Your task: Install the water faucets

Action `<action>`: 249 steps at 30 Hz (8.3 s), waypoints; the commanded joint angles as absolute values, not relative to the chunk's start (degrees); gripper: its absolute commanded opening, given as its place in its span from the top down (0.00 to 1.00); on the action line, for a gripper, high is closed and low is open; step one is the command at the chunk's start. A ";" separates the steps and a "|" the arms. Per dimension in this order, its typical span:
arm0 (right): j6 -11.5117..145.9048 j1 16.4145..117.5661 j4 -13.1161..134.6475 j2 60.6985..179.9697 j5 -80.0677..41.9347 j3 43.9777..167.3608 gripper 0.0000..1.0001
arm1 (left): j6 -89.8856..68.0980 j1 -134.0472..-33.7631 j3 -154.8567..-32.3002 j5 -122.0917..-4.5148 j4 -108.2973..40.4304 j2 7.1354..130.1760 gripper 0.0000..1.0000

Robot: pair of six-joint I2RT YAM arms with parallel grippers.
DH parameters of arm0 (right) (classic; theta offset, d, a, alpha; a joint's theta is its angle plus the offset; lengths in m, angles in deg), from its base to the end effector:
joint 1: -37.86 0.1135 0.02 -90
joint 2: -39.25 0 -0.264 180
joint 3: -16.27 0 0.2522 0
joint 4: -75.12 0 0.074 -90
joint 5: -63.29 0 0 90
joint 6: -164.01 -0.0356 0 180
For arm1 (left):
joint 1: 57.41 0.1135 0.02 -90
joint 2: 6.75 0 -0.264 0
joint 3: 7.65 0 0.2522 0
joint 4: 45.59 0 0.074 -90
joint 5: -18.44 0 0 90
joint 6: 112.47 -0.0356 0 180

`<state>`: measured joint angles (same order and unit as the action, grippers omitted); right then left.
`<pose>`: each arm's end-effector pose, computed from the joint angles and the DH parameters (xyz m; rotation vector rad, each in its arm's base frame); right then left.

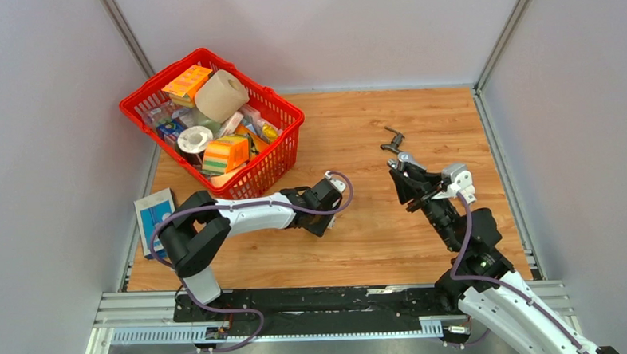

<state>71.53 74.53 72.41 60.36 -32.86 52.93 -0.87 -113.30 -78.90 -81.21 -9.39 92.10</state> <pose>0.1012 0.0706 0.3005 -0.3128 1.3293 0.5033 0.1913 -0.2718 0.1596 0.7380 2.5704 -0.2134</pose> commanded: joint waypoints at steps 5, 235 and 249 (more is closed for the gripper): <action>71.46 74.43 75.95 59.90 -31.02 53.94 1.00 | -2.17 -113.48 -78.28 -79.21 -10.21 89.06 1.00; 59.69 70.92 123.05 88.21 6.14 49.28 1.00 | 8.64 -91.24 -68.16 -35.89 -39.03 44.14 0.21; 62.67 68.36 125.43 92.60 20.83 56.31 1.00 | 10.22 -90.80 -66.68 -31.05 -46.94 47.48 0.22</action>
<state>61.78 68.82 119.47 92.11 16.34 52.69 10.06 -91.10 -67.08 -33.46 -41.68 48.65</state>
